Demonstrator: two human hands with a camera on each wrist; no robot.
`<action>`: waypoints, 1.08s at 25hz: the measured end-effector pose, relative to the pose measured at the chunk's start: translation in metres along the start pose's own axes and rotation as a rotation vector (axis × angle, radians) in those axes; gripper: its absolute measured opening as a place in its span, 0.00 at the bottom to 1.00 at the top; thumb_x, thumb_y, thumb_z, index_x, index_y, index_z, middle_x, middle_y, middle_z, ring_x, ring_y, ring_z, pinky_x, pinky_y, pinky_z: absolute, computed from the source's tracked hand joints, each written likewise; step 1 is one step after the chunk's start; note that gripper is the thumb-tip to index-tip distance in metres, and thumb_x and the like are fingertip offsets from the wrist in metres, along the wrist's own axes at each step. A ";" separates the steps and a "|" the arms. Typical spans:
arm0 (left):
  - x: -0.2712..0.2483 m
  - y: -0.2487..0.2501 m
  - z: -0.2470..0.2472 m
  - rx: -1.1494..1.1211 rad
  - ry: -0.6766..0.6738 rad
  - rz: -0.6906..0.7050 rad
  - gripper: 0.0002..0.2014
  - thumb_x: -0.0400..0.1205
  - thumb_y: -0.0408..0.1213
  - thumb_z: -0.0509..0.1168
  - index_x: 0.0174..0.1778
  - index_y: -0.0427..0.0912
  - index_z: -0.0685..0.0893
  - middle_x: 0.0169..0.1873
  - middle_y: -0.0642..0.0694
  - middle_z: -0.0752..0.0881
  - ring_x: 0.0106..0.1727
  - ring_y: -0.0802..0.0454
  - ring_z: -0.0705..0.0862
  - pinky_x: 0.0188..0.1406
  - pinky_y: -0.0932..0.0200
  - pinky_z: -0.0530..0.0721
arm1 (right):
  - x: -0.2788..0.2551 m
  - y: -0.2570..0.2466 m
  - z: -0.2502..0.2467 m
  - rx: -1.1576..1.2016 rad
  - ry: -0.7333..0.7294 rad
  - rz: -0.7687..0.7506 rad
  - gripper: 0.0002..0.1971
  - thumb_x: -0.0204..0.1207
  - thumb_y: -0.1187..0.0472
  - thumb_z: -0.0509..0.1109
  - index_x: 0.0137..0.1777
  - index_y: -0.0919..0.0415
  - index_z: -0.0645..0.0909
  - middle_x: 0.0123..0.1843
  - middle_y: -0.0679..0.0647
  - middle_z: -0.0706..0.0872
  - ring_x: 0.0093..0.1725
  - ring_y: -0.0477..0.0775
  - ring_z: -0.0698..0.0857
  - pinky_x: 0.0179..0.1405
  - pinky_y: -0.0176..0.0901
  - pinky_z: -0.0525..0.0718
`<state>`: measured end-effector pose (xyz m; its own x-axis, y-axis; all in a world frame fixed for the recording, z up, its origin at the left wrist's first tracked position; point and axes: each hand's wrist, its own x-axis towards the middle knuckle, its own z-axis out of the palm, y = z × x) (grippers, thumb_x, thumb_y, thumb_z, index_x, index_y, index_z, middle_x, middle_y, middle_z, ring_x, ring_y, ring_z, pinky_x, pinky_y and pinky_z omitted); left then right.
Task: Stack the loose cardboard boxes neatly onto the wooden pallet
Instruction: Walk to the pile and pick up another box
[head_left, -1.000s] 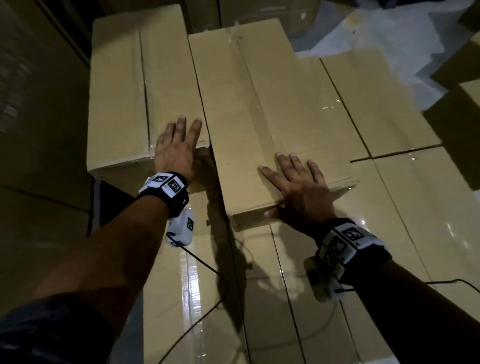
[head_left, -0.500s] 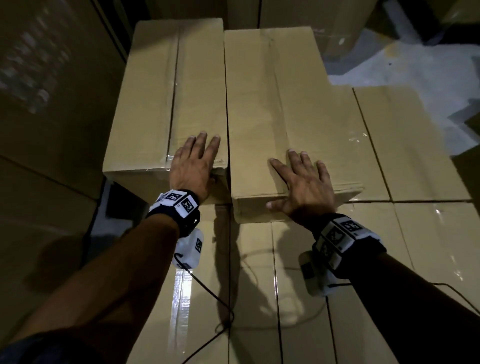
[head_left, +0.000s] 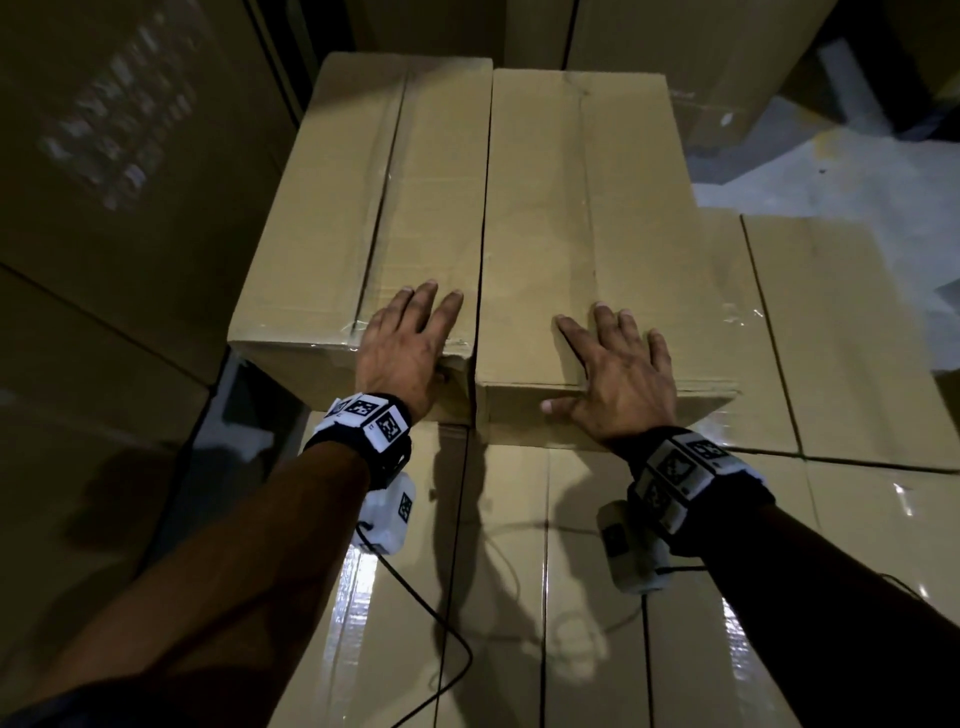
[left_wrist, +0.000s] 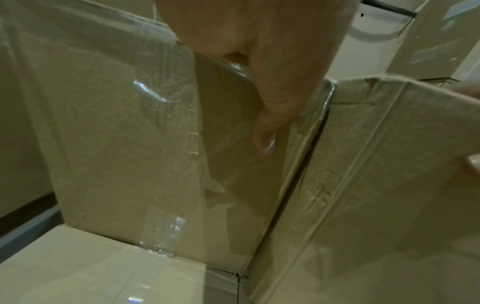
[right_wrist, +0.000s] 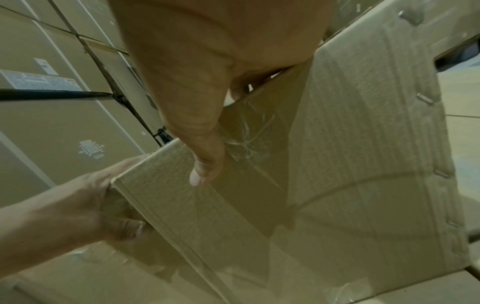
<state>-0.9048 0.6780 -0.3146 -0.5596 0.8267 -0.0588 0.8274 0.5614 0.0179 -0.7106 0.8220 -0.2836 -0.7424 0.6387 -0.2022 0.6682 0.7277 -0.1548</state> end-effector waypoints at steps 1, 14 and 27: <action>0.000 0.000 0.000 0.001 0.003 0.001 0.53 0.76 0.39 0.76 0.87 0.57 0.44 0.87 0.46 0.48 0.87 0.41 0.50 0.84 0.44 0.53 | 0.000 0.000 0.000 0.001 0.002 0.003 0.50 0.72 0.32 0.73 0.88 0.36 0.47 0.91 0.52 0.46 0.90 0.58 0.44 0.86 0.62 0.42; 0.000 0.005 -0.033 -0.229 -0.225 -0.051 0.37 0.87 0.52 0.57 0.88 0.55 0.44 0.88 0.48 0.41 0.88 0.47 0.41 0.86 0.47 0.45 | 0.009 0.028 -0.025 0.523 -0.017 0.056 0.43 0.74 0.41 0.73 0.87 0.45 0.59 0.90 0.54 0.56 0.89 0.57 0.55 0.88 0.59 0.53; 0.069 0.083 -0.048 -0.461 -0.225 -0.374 0.44 0.85 0.63 0.55 0.88 0.41 0.45 0.87 0.43 0.40 0.87 0.44 0.38 0.85 0.46 0.40 | 0.102 0.085 -0.045 0.814 0.041 0.635 0.59 0.69 0.38 0.79 0.89 0.56 0.45 0.85 0.64 0.60 0.81 0.72 0.66 0.78 0.64 0.72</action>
<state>-0.8767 0.7835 -0.2694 -0.7416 0.5710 -0.3522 0.4441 0.8113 0.3803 -0.7320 0.9604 -0.2735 -0.2326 0.8650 -0.4446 0.7568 -0.1261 -0.6413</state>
